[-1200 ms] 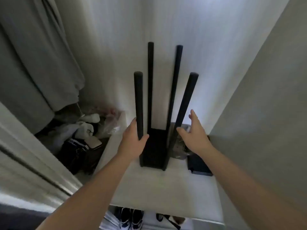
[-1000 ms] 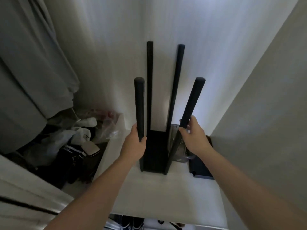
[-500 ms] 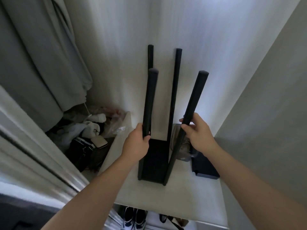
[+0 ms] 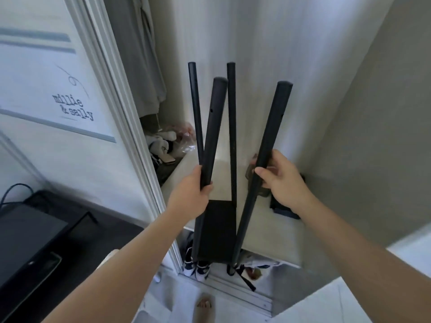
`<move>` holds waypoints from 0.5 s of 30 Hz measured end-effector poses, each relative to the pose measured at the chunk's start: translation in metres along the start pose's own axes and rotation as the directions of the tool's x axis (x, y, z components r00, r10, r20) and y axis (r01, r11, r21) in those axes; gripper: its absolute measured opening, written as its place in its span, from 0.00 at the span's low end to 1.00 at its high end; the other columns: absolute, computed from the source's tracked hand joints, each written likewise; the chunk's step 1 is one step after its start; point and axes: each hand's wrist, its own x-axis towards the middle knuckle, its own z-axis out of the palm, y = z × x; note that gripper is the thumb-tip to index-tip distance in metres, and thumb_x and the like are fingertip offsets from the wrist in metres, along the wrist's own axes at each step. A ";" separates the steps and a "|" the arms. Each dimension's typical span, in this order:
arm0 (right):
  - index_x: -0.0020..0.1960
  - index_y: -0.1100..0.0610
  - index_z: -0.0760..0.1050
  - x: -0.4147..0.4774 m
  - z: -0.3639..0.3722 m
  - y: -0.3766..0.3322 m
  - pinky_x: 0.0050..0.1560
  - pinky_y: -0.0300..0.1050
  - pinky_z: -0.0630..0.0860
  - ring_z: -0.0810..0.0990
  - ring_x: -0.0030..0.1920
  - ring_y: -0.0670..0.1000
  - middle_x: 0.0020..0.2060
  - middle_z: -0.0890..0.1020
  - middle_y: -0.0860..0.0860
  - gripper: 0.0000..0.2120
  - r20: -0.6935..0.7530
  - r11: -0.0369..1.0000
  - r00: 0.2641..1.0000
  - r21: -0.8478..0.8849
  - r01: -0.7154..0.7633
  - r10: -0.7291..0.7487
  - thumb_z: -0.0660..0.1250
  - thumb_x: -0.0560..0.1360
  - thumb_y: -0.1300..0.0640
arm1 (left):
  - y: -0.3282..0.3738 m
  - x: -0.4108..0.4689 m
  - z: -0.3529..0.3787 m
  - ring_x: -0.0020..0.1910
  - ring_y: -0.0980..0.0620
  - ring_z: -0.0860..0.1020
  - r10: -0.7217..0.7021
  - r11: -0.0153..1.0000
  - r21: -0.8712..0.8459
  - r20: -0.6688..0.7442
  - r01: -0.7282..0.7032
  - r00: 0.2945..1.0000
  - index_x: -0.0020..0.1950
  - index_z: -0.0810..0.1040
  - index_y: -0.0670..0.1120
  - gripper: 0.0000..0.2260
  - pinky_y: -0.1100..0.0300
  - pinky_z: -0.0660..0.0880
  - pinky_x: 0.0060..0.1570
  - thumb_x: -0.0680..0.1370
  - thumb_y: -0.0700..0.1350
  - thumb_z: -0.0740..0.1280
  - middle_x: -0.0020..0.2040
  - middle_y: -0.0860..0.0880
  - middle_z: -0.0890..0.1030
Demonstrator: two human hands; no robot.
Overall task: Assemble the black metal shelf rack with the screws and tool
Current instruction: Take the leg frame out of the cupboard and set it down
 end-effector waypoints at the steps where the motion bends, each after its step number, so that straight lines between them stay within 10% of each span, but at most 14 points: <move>1: 0.58 0.44 0.75 -0.014 0.001 -0.004 0.55 0.46 0.81 0.83 0.57 0.47 0.52 0.84 0.38 0.14 0.002 1.000 1.000 0.011 0.006 -0.006 0.66 0.81 0.63 | 0.002 -0.014 -0.004 0.49 0.56 0.80 0.001 1.000 -0.004 0.005 -0.001 1.000 0.62 0.71 0.54 0.12 0.51 0.79 0.52 0.80 0.45 0.67 0.48 0.59 0.80; 5: 0.59 0.44 0.75 -0.069 0.007 -0.018 0.42 0.35 0.80 0.83 0.52 0.42 0.50 0.84 0.38 0.16 0.008 0.998 1.000 0.058 -0.003 0.003 0.65 0.82 0.65 | 0.006 -0.063 -0.020 0.44 0.55 0.81 0.017 1.000 0.014 0.048 -0.017 0.999 0.57 0.71 0.55 0.08 0.48 0.80 0.48 0.80 0.47 0.67 0.46 0.56 0.81; 15: 0.59 0.49 0.75 -0.200 0.040 -0.042 0.46 0.42 0.84 0.84 0.51 0.46 0.50 0.84 0.41 0.12 -0.071 0.997 0.995 0.040 -0.066 0.068 0.65 0.82 0.64 | -0.011 -0.160 -0.049 0.42 0.54 0.81 0.086 0.995 0.033 0.254 -0.098 0.963 0.57 0.71 0.54 0.08 0.48 0.81 0.48 0.79 0.48 0.67 0.46 0.55 0.82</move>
